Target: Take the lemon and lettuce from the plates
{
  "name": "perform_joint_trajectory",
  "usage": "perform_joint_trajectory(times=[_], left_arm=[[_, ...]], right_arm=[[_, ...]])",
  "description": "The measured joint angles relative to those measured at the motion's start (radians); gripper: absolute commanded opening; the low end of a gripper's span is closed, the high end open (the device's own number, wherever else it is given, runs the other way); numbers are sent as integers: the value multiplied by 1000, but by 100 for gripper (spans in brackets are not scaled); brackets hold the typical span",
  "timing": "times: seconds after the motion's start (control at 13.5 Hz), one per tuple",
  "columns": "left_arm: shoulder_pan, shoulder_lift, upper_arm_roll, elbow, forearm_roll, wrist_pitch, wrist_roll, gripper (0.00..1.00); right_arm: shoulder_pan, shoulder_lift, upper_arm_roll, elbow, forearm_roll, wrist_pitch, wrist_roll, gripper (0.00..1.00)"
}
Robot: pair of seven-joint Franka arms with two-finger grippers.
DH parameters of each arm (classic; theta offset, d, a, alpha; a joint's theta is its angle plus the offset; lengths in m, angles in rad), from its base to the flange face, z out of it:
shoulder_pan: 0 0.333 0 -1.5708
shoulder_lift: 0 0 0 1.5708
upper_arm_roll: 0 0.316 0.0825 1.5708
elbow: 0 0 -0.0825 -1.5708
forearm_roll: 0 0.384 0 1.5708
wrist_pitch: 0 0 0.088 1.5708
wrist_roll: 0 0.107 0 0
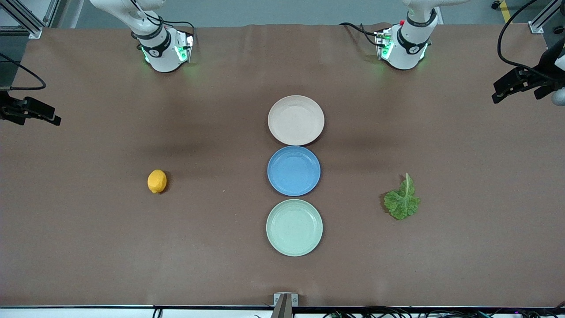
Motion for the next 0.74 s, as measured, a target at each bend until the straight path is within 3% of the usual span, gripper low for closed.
perform_joint_trajectory(times=[0.74], left_arm=[[-25,0,-53,2,-1,-1,2,100]], right_arm=[[-2,-42,9,-4,-1,-9,0,100]])
